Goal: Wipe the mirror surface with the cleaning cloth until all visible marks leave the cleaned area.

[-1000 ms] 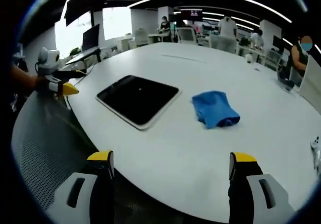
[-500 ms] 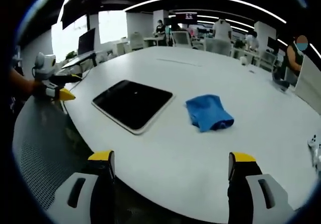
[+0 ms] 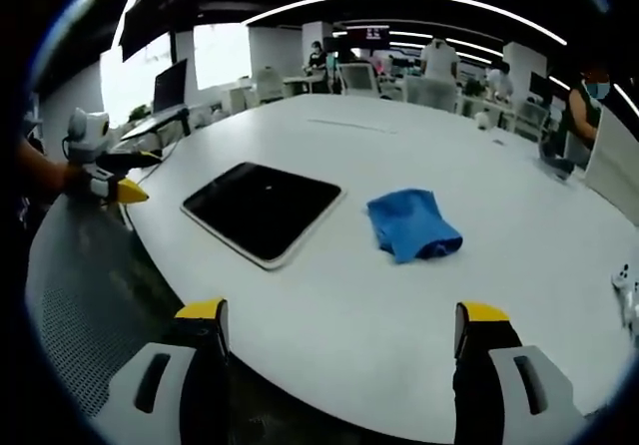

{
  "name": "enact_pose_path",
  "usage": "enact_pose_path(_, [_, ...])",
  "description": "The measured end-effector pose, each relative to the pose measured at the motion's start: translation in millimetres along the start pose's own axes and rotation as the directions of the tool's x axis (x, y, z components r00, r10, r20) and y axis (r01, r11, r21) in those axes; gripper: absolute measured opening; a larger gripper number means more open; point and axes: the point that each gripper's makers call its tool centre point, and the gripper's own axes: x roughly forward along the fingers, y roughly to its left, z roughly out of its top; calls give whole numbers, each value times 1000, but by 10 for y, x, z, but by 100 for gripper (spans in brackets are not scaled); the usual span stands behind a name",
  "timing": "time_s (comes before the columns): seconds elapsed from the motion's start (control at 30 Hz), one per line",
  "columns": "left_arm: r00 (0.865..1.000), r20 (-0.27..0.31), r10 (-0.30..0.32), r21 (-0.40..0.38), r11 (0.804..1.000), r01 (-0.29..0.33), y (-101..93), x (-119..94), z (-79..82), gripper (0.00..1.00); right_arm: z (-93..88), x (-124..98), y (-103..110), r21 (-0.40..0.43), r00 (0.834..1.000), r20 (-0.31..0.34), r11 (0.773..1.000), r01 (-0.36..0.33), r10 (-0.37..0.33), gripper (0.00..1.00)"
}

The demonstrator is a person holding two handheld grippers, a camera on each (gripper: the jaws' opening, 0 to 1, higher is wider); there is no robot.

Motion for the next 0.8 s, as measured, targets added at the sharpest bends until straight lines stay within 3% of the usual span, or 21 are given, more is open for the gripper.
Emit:
enact_pose_path(0.2, [1000, -2, -11, 3, 1000, 11, -22, 2, -3, 99, -20, -3, -26, 11, 1000, -2, 1000, 11, -11, 93])
enact_pose_path(0.27, [1000, -10, -17, 14, 1000, 17, -33, 1, -15, 94, -18, -3, -33, 9, 1000, 0, 1000, 15, -15, 93])
enact_pose_path(0.4, [1000, 7, -10, 5, 1000, 10, -16, 1, 11, 99, -35, -1, -44, 18, 1000, -8, 1000, 22, -22, 94])
enact_pose_path(0.63, [1000, 9, -7, -4, 1000, 7, -7, -4, 15, 99, -26, 21, -17, -1, 1000, -17, 1000, 2, -2, 94])
enact_pose_path(0.8, [1000, 5, -22, -2, 1000, 22, -42, 1, 17, 99, 77, 23, -54, -4, 1000, 5, 1000, -6, 6, 96])
